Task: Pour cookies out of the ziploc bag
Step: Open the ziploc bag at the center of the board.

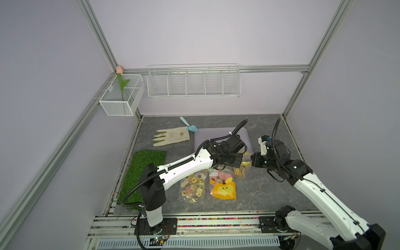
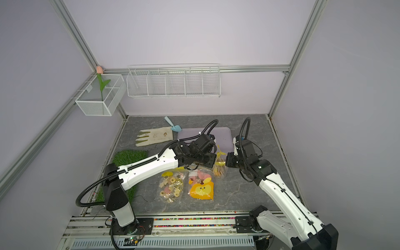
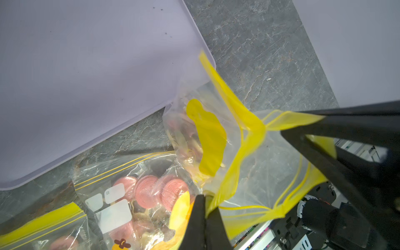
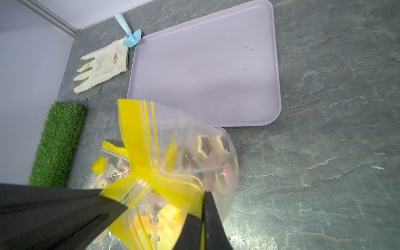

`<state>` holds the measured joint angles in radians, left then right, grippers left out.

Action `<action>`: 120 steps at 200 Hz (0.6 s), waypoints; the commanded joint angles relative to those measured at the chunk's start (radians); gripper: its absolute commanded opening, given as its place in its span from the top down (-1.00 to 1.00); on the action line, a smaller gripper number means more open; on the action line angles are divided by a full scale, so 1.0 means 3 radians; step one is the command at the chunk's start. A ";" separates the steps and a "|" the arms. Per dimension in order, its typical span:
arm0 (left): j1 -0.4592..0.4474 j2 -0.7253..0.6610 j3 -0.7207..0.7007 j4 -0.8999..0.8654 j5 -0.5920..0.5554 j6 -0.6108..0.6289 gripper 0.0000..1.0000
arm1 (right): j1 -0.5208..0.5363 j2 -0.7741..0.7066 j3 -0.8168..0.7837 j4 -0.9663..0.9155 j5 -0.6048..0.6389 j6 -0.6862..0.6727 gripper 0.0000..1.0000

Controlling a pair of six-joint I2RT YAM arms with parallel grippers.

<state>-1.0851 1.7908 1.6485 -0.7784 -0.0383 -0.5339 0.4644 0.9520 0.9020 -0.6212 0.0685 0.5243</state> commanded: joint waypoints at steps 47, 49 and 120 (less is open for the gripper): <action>0.0074 -0.0027 0.0099 -0.0151 -0.0296 0.0018 1.00 | -0.0077 -0.0384 -0.0174 -0.0247 0.0632 0.0246 0.87; 0.0074 -0.0029 0.0099 -0.0151 -0.0299 0.0020 1.00 | -0.0079 -0.0382 -0.0174 -0.0255 0.0632 0.0249 0.87; 0.0107 -0.0010 0.0181 -0.0428 -0.0566 -0.0299 1.00 | -0.0202 -0.0417 -0.0200 -0.0455 0.0718 0.0328 0.87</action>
<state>-1.0866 1.7908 1.6714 -0.7559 -0.0677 -0.5678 0.4385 0.8463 0.8597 -0.6773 0.1677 0.5995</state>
